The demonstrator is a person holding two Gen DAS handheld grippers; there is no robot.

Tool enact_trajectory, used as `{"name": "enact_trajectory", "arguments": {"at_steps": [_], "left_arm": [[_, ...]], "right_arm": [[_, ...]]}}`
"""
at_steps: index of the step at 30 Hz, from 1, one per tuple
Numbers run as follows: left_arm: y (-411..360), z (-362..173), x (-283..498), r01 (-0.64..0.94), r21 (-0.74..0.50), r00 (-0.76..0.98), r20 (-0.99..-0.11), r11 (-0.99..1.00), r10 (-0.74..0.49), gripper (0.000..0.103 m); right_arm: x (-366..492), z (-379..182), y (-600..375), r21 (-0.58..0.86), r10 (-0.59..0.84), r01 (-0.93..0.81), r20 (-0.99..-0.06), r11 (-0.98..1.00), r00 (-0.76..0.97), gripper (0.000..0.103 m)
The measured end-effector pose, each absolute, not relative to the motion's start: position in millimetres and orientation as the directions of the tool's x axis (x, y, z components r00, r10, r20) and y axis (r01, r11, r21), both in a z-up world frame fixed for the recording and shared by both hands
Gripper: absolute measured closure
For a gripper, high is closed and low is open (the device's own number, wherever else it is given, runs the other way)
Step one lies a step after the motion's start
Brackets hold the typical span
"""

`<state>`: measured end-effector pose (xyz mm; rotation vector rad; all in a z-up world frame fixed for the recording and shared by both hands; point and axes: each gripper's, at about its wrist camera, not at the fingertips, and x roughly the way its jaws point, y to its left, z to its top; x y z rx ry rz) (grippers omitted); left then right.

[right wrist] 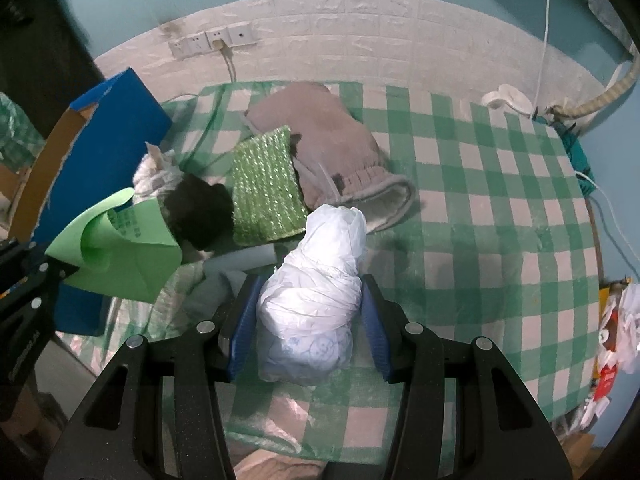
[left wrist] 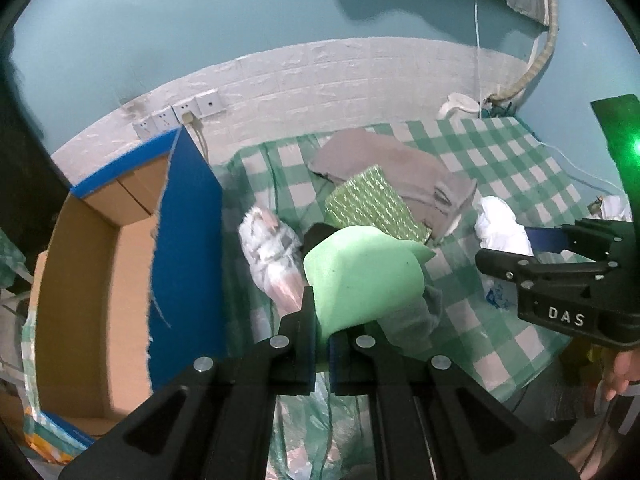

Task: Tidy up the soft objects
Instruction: 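Carry the green cloth and white sock over the cardboard box with both tools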

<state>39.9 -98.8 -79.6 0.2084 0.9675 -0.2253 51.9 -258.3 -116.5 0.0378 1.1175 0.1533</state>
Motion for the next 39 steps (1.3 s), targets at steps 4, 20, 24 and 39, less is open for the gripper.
{"name": "enact_trajectory", "arguments": {"at_steps": [4, 20, 24, 39], "left_arm": [[-94, -70, 41, 0.263, 0.086, 0.572, -0.816, 0.961, -0.083, 0.099], [-54, -30, 36, 0.167, 0.137, 0.651, -0.759, 0.976, -0.004, 0.099], [-38, -20, 32, 0.140, 0.142, 0.667, -0.745, 0.980, 0.012, 0.099], [31, 2, 26, 0.007, 0.154, 0.716, -0.691, 0.988, 0.102, 0.099]], "right_arm": [[50, -102, -254, 0.089, 0.132, -0.116, -0.881, 0.989, 0.454, 0.054], [47, -46, -214, 0.053, 0.148, -0.189, -0.832, 0.981, 0.535, 0.054], [48, -34, -197, 0.053, 0.168, -0.219, -0.820, 0.974, 0.547, 0.054], [60, -12, -111, 0.059, 0.250, -0.347, -0.806, 0.936, 0.537, 0.054]]}}
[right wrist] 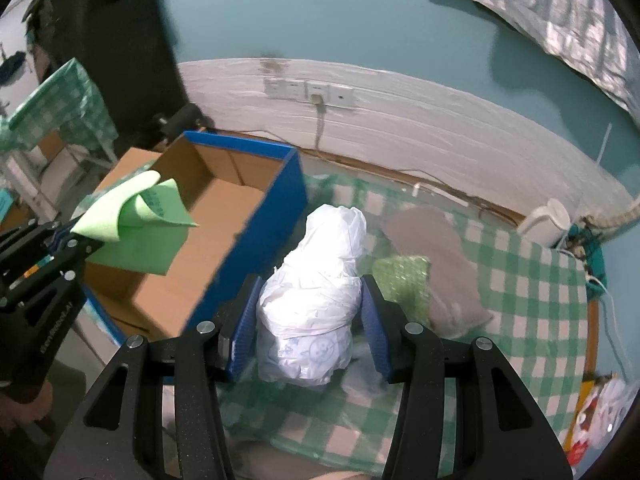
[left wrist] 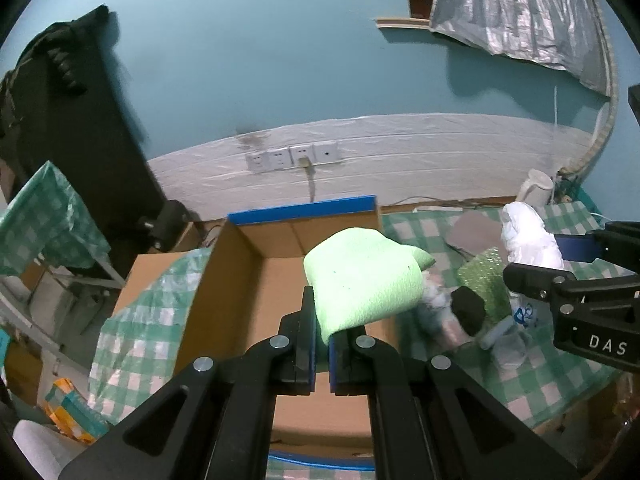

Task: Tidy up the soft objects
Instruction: 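Carry the green cloth and white sock over the cardboard box with both tools, then lower both tools into the box and open them to drop the items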

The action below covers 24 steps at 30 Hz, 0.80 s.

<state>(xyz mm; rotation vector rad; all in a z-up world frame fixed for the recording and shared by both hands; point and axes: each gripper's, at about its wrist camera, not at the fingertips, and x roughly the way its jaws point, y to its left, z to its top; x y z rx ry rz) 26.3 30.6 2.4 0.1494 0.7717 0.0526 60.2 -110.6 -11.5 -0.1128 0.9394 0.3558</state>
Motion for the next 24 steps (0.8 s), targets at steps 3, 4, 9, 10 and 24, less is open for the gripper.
{"name": "enact_trajectory", "arguments": {"at_steps": [3, 4, 9, 10, 24], "left_arm": [[43, -1, 25, -0.010, 0.151, 0.711, -0.694, 0.989, 0.113, 0.099], [47, -2, 25, -0.018, 0.153, 0.709, -0.695, 0.988, 0.121, 0.099], [69, -9, 24, -0.061, 0.157, 0.697, -0.700, 0.986, 0.155, 0.099], [73, -11, 24, -0.070, 0.160, 0.694, -0.701, 0.985, 0.163, 0.099], [114, -46, 36, -0.156, 0.168, 0.600, -0.766, 0.973, 0.229, 0.098]], "right_arm": [[62, -10, -92, 0.060, 0.264, -0.372, -0.807, 0.926, 0.528, 0.054], [63, -10, -85, 0.060, 0.268, -0.380, -0.808, 0.923, 0.525, 0.054], [68, -10, -53, 0.061, 0.289, -0.418, -0.811, 0.906, 0.508, 0.054], [69, -10, -47, 0.061, 0.294, -0.427, -0.812, 0.902, 0.504, 0.054], [82, -45, 11, 0.085, 0.332, -0.519, -0.853, 0.850, 0.404, 0.054]]}}
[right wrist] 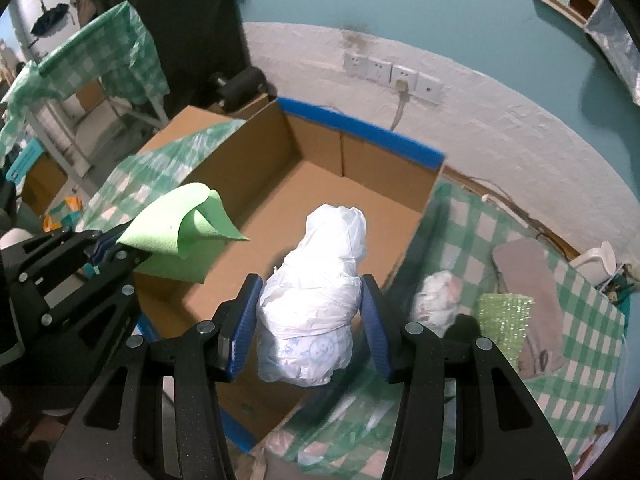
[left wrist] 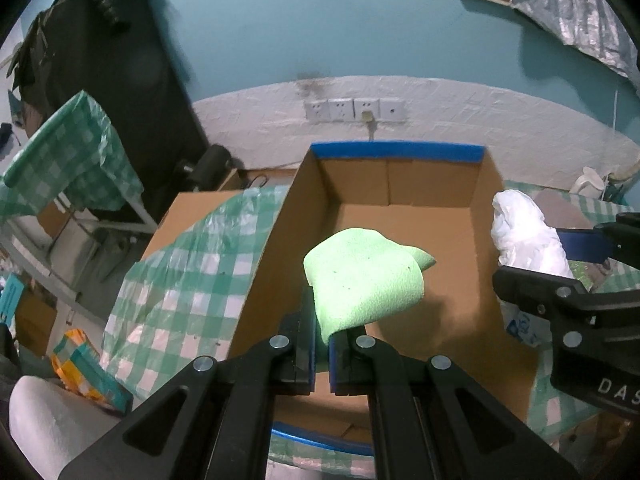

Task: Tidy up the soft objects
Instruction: 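Lower both tools into the box and open them to drop the items, then withdraw both tools from the box back toward the table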

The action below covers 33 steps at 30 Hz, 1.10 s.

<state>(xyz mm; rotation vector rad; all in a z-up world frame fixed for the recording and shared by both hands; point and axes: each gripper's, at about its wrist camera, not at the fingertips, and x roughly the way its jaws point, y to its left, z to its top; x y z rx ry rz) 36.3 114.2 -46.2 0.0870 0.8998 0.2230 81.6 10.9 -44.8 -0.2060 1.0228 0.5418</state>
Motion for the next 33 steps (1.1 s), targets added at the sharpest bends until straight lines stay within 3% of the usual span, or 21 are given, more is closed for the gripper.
{"name": "enact_trajectory", "arguments": {"at_steps": [2, 4, 6, 8, 9, 11, 24, 27, 33], "left_arm": [[118, -51, 38, -0.168, 0.172, 0.583, -0.776, 0.971, 0.238, 0.097], [120, -56, 39, -0.174, 0.178, 0.566, -0.787, 0.969, 0.246, 0.090], [120, -59, 39, -0.173, 0.182, 0.551, -0.797, 0.968, 0.248, 0.064], [121, -59, 39, -0.184, 0.181, 0.548, -0.797, 0.966, 0.254, 0.050], [121, -58, 38, -0.190, 0.178, 0.554, -0.792, 0.966, 0.255, 0.048], [121, -56, 37, -0.192, 0.181, 0.564, -0.784, 0.964, 0.260, 0.047], [100, -45, 37, -0.158, 0.155, 0.596, -0.772, 0.975, 0.220, 0.046], [92, -40, 37, -0.140, 0.141, 0.608, -0.769, 0.980, 0.198, 0.040], [70, -36, 39, -0.099, 0.142, 0.630, -0.757, 0.985, 0.173, 0.039]], "right_arm": [[83, -51, 15, 0.089, 0.331, -0.529, -0.862, 0.844, 0.383, 0.054], [84, -54, 17, 0.084, 0.322, -0.524, -0.866, 0.847, 0.382, 0.050], [84, -57, 18, 0.069, 0.308, -0.519, -0.868, 0.852, 0.390, 0.047], [85, -58, 17, 0.050, 0.290, -0.513, -0.869, 0.857, 0.400, 0.035], [85, -57, 15, 0.044, 0.285, -0.508, -0.867, 0.860, 0.408, 0.032], [85, -56, 11, 0.039, 0.285, -0.503, -0.861, 0.864, 0.422, 0.028], [80, -43, -24, 0.070, 0.296, -0.452, -0.842, 0.889, 0.451, 0.028], [79, -41, -37, 0.072, 0.289, -0.432, -0.839, 0.899, 0.460, 0.028], [76, -42, -67, 0.076, 0.268, -0.385, -0.837, 0.920, 0.477, 0.028]]}}
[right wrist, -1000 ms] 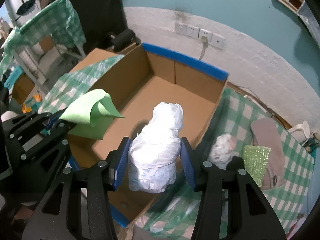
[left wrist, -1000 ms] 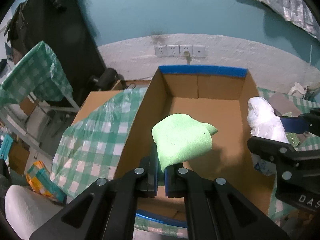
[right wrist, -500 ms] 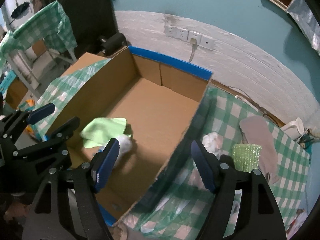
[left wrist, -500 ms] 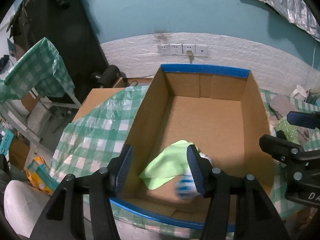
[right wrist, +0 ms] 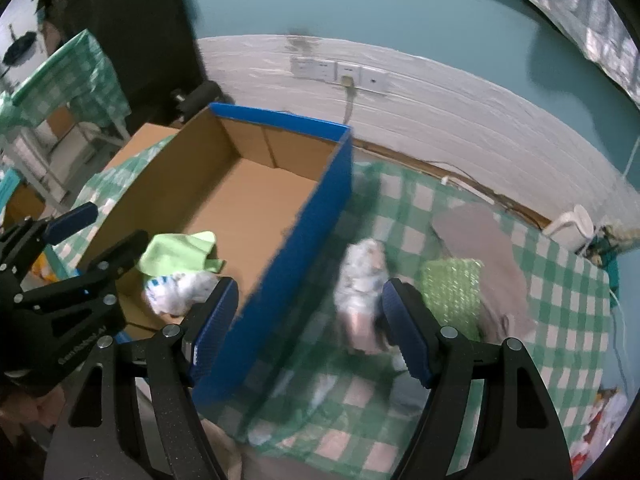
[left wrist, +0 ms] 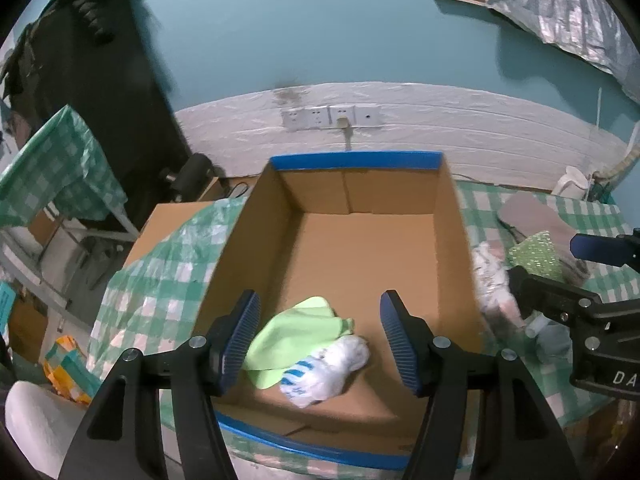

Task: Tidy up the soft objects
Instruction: 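Withdraw both tools from the box back toward the table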

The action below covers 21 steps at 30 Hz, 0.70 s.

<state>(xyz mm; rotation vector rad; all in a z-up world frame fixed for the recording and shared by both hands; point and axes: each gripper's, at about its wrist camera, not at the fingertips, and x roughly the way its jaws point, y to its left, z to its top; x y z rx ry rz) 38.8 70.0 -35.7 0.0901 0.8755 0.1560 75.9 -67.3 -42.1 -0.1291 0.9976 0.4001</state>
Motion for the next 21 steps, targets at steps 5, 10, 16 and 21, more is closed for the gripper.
{"name": "enact_trajectory", "arguments": {"at_steps": [5, 10, 16, 21], "left_arm": [[48, -35, 41, -0.058, 0.142, 0.639, -0.755, 0.988, 0.146, 0.039], [25, -35, 45, -0.013, 0.130, 0.645, -0.757, 0.991, 0.108, 0.039], [-3, -36, 46, 0.040, 0.142, 0.655, -0.751, 0.989, 0.082, 0.039], [-20, -37, 48, 0.071, 0.118, 0.642, -0.765, 0.990, 0.044, 0.039]], "right_arm": [[73, -45, -99, 0.079, 0.244, -0.335, -0.839, 0.939, 0.486, 0.028], [70, -48, -133, 0.093, 0.225, -0.277, -0.839, 0.957, 0.495, 0.028], [66, -56, -166, 0.106, 0.207, -0.226, -0.845, 0.968, 0.493, 0.028], [64, -65, -184, 0.110, 0.195, -0.198, -0.851, 0.974, 0.487, 0.028]]}}
